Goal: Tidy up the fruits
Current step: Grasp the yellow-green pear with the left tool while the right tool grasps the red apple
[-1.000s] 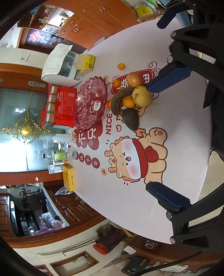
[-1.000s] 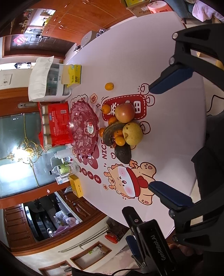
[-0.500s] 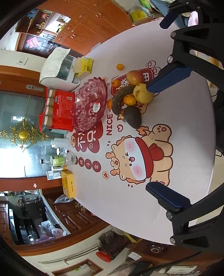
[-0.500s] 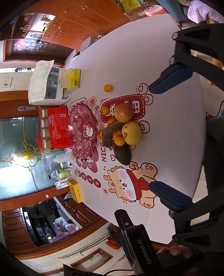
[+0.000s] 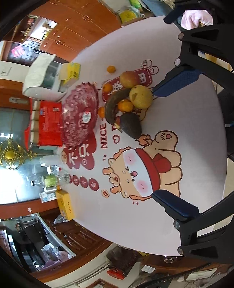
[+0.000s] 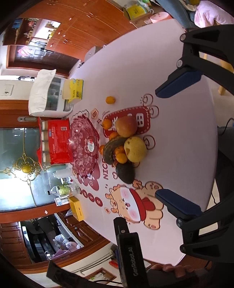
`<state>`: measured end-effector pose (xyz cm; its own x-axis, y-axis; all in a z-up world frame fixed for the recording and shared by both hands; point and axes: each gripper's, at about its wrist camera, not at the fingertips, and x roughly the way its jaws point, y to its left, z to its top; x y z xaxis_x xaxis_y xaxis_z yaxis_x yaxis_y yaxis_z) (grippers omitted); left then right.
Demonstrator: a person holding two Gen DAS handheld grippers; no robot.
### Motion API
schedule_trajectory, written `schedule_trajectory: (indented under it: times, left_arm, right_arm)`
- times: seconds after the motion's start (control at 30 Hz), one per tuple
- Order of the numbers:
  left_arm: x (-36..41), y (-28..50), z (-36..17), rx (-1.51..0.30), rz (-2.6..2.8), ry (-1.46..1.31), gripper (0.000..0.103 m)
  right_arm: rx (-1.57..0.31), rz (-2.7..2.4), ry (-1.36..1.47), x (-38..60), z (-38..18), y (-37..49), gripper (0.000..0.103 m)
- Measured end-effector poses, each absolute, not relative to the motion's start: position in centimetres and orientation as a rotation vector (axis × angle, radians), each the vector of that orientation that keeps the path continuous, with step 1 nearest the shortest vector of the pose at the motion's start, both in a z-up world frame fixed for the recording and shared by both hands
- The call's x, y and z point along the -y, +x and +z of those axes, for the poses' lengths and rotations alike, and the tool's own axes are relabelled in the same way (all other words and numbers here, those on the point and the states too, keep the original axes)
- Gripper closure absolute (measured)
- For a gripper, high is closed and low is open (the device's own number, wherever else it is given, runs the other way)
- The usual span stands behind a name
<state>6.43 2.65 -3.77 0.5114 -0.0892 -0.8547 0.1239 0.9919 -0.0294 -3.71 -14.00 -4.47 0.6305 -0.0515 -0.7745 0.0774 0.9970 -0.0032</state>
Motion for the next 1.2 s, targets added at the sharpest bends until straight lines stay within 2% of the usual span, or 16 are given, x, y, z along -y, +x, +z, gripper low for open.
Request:
schedule_trajectory:
  times: [0.3,0.47,0.73,0.8,0.87,1.0,1.07,1.2]
  left_arm:
    - [0.8,9.0,-5.3,-1.102,-0.137,0.043,0.001]
    - [3.4,11.2,-7.0,-1.193,-0.126,-0.013,0.001]
    - [6.1,14.3,-11.0,-1.34,0.028,-0.116,0.001]
    - [6.7,15.0,-12.3,-1.385,0.049,-0.147,0.001]
    - [7.2,15.6,-13.7,-1.43,0.065,-0.186,0.001]
    - [8.2,16.5,-15.6,-1.491,0.078,-0.248,0.001]
    - [8.7,16.8,-16.9,-1.53,0.101,-0.281,0.006]
    - [9.2,17.3,-19.0,-1.591,0.122,-0.36,0.008]
  right_arm:
    - [-0.839,-0.042,-0.172,16.1,-5.2,-1.6,0.002]
    - [-0.804,0.049,-0.321,17.5,-6.2,0.8,0.002]
    - [-0.783,0.231,-0.406,20.7,-8.5,5.1,0.002]
    - [-0.788,0.275,-0.411,21.3,-9.2,6.2,0.003]
    - [-0.775,0.367,-0.398,21.9,-10.2,7.1,0.009]
    - [-0.773,0.474,-0.418,22.2,-12.3,8.8,0.01]
    - [-0.786,0.514,-0.414,22.4,-13.6,9.5,0.01]
    - [-0.821,0.617,-0.397,22.7,-15.9,10.7,0.015]
